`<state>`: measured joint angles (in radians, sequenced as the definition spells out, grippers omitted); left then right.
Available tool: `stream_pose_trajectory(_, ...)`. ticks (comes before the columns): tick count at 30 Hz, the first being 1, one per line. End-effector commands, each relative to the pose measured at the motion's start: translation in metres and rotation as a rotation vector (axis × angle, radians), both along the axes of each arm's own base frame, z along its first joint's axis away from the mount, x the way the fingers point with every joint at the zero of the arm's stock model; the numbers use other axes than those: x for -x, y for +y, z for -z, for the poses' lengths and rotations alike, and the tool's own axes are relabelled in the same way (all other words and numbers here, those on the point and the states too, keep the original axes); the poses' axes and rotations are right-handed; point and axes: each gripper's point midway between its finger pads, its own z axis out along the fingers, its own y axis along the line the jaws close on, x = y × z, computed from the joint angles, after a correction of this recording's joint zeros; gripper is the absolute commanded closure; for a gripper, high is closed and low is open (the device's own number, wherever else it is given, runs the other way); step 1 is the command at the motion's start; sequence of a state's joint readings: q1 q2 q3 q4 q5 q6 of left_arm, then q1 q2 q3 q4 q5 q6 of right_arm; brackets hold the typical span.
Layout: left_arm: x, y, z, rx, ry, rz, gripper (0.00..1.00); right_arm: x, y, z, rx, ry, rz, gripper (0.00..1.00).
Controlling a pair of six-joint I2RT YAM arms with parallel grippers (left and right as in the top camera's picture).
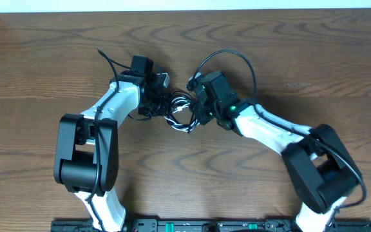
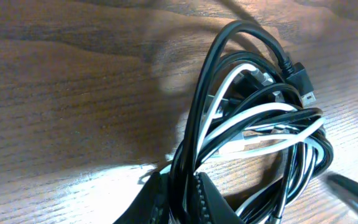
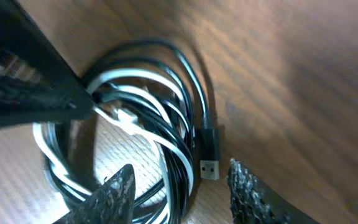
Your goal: Untangle cables
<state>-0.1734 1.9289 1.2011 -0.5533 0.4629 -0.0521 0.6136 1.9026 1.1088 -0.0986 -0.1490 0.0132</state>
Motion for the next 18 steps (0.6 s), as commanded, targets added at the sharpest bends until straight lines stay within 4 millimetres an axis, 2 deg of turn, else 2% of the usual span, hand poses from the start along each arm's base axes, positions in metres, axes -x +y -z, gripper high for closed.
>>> stream_pose_trajectory(1, -0.001, -0.002, -0.003, 0.008, -0.002, 0.004, 0.85, 0.009, -0.002, 0.036, 0.053, 0.051, -0.013, 0.58)
stream_pose_trajectory(4, -0.001, -0.002, -0.003, 0.008, -0.002, 0.004, 0.86, 0.007, -0.001, 0.037, 0.045, 0.046, -0.010, 0.68)
stream_pose_trajectory(7, -0.001, -0.002, -0.003, 0.008, -0.002, 0.004, 0.86, 0.005, 0.000, 0.034, 0.026, 0.048, 0.013, 0.89)
stream_pose_trajectory(9, -0.001, -0.002, -0.003, 0.008, -0.002, 0.004, 0.86, 0.004, 0.000, 0.034, 0.015, 0.061, 0.037, 0.99)
stream_pose_trajectory(12, -0.002, 0.000, -0.002, -0.004, -0.004, 0.001, 0.86, 0.003, -0.001, 0.033, -0.028, 0.100, 0.089, 0.99)
stream_pose_trajectory(15, -0.003, 0.006, 0.001, -0.037, -0.003, -0.023, 0.86, 0.006, 0.006, 0.028, -0.105, 0.146, 0.051, 0.99)
stream_pose_trajectory(18, -0.005, 0.015, 0.004, -0.086, 0.002, -0.067, 0.86, 0.001, 0.000, 0.023, -0.191, 0.214, 0.098, 0.99)
